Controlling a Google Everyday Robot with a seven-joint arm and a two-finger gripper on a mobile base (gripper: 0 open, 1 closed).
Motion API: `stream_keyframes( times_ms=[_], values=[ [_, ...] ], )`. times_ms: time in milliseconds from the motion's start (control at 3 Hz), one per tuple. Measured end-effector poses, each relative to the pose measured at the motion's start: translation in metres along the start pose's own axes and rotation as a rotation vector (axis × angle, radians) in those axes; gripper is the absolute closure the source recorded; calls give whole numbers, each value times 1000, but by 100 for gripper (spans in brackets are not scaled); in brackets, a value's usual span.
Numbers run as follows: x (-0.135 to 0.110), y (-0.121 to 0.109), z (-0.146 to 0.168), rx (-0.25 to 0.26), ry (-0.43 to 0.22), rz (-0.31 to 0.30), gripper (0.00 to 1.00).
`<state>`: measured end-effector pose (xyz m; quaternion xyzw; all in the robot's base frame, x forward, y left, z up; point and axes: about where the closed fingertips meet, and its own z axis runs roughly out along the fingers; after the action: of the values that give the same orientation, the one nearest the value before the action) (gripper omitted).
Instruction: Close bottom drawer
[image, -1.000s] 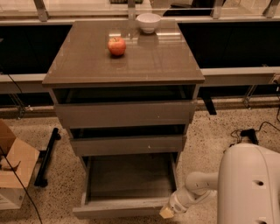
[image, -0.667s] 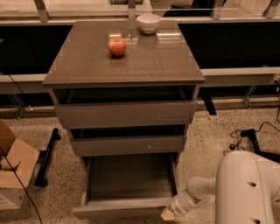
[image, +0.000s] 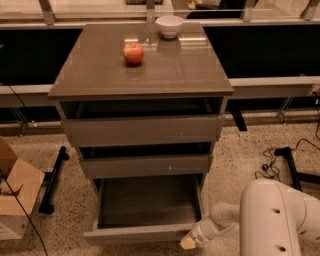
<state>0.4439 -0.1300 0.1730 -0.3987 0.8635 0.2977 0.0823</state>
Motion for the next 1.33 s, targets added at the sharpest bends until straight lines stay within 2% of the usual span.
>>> stream_keyframes(
  times_ms=[333, 667, 1000, 1333],
  values=[
    [-39, -9, -5, -4, -66, -45, 100],
    [-49, -13, -7, -1, -82, -56, 100],
    [-54, -23, 1, 65, -116, -65, 100],
    [-76, -48, 17, 150, -155, -125, 100]
  ],
)
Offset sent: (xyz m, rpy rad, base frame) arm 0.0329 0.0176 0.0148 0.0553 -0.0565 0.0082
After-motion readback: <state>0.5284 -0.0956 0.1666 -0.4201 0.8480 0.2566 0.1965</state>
